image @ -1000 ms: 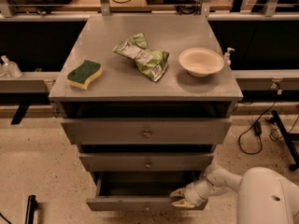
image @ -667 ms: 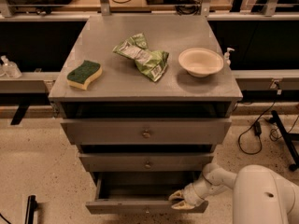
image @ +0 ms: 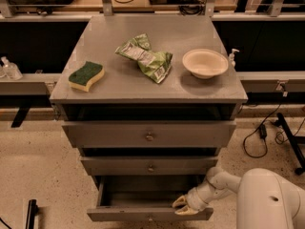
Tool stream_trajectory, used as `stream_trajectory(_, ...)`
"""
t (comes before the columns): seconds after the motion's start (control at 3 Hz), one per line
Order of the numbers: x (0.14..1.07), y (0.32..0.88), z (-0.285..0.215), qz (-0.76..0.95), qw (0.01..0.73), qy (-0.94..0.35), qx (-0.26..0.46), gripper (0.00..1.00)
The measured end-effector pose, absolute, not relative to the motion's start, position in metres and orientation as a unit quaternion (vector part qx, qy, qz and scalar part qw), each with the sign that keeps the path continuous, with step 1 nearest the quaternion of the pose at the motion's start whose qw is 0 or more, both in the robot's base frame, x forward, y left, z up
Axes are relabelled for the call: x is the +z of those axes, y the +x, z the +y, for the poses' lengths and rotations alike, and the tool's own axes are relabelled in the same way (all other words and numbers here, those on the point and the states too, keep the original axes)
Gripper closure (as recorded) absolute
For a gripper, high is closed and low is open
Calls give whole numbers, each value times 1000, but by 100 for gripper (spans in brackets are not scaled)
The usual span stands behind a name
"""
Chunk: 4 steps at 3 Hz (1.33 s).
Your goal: Open bottom drawer
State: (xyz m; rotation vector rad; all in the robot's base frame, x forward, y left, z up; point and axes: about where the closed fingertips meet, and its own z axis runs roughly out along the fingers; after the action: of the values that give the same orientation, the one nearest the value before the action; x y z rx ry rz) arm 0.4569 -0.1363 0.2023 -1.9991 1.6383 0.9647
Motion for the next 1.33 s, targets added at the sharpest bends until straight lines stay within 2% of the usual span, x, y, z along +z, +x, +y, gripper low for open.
stream_trajectory(1.33,197,450,-130,580,188,-710,351,6)
